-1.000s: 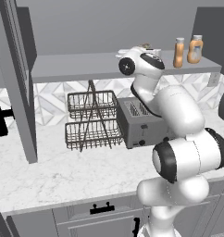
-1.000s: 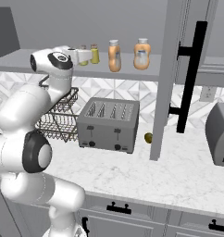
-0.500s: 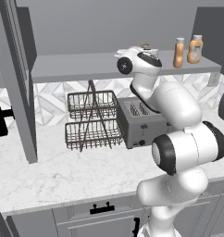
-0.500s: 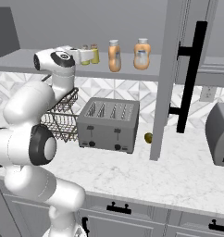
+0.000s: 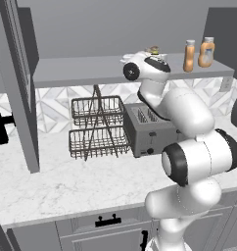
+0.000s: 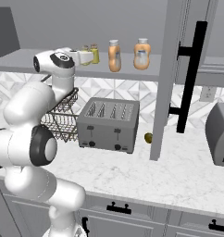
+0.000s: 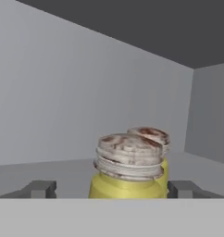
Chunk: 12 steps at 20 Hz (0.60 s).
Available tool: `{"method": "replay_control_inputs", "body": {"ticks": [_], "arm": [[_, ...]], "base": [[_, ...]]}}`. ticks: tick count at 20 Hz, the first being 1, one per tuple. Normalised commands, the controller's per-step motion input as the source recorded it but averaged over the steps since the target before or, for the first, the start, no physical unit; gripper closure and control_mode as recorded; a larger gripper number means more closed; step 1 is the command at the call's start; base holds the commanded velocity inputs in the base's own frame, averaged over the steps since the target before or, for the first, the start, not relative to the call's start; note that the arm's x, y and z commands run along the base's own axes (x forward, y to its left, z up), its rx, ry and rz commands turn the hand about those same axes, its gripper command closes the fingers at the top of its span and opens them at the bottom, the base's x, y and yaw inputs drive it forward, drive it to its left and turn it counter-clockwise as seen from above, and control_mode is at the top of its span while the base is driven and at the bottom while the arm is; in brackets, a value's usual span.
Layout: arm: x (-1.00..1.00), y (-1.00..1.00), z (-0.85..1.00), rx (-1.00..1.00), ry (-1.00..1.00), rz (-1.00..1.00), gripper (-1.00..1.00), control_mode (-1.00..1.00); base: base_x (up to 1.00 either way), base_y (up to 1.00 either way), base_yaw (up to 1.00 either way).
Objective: Put the shaker and condiment bottle from the counter next to their counterparts in the cabinet.
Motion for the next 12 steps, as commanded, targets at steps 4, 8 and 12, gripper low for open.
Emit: {"method": "replay_control_inputs", "body": {"ticks": [4,8,12], "arm": [[-0.03,0.00,-0.07,0.00,0.00,0.00,-1.00,-1.00],[-0.30,0.00,0.00,0.00,-0.07,0.00,-1.00,-1.00],[-0.50,0.00,0.00,0.00,-0.12,0.00,-1.00,-1.00]], "base": [[0.00,0.00,0.00],[0.00,0.00,0.00],[0.00,0.00,0.00]]}}
